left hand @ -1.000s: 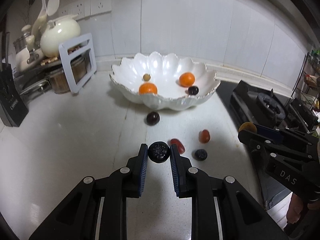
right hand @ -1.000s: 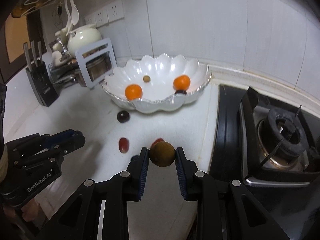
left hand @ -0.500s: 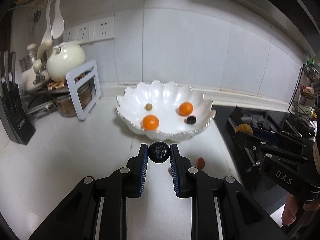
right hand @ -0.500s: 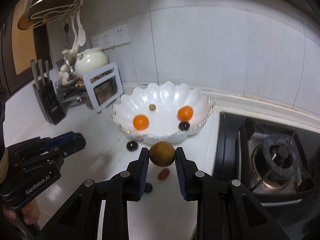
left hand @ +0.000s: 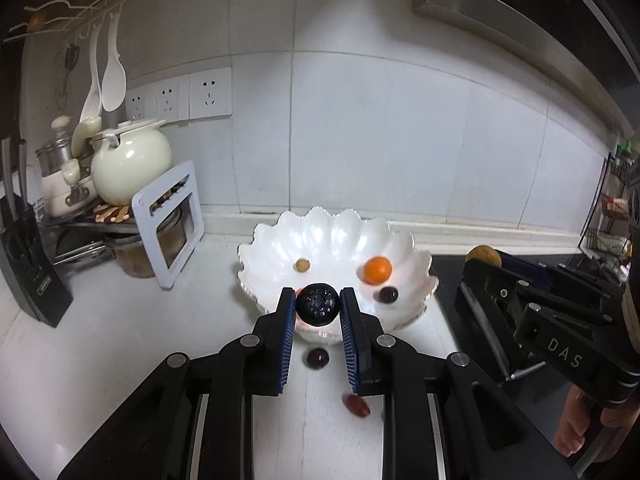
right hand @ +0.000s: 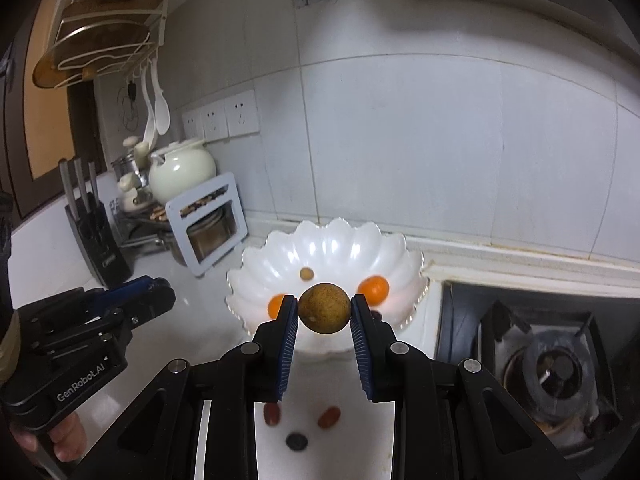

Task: Organize fruits
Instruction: 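Lift and carry the blueberry and the brown fruit over the white bowl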

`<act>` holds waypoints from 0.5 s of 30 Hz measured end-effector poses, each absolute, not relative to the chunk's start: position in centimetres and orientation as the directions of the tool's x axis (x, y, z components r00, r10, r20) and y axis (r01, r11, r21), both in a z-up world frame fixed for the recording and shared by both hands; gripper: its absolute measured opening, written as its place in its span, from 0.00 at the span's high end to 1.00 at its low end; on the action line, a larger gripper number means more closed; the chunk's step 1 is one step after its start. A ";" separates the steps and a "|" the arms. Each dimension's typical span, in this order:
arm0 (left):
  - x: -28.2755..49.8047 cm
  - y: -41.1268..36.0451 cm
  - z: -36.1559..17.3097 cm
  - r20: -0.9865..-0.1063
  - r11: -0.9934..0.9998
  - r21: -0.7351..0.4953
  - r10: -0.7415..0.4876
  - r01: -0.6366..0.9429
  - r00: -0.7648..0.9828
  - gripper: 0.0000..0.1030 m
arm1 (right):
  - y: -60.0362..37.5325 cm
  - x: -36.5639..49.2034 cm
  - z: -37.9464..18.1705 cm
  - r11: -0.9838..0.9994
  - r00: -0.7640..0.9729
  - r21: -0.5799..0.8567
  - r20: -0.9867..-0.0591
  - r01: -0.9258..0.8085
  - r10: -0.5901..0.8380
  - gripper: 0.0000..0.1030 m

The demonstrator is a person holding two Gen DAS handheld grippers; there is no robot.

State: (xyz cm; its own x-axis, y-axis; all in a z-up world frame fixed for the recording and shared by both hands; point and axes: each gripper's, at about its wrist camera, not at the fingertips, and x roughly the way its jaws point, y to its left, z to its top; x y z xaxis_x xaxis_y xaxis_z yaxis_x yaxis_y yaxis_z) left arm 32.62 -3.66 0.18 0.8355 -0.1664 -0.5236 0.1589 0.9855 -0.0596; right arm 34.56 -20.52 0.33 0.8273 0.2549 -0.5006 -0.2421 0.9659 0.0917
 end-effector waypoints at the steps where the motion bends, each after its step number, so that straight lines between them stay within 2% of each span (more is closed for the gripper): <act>1: 33.0 -3.6 0.5 -0.516 0.985 -0.060 -0.172 0.165 0.839 0.78 | -20.4 34.8 0.5 0.966 0.829 0.093 -0.497 -0.242 0.256 0.72; 8: 35.9 -3.5 1.8 -0.507 0.983 -0.050 -0.176 0.175 0.844 0.78 | -19.6 37.7 1.5 0.955 0.822 0.117 -0.489 -0.271 0.293 0.72; 15: 39.2 -3.6 2.5 -0.527 0.982 -0.051 -0.179 0.180 0.831 0.78 | -19.2 41.6 1.8 0.953 0.799 0.135 -0.521 -0.270 0.301 0.72</act>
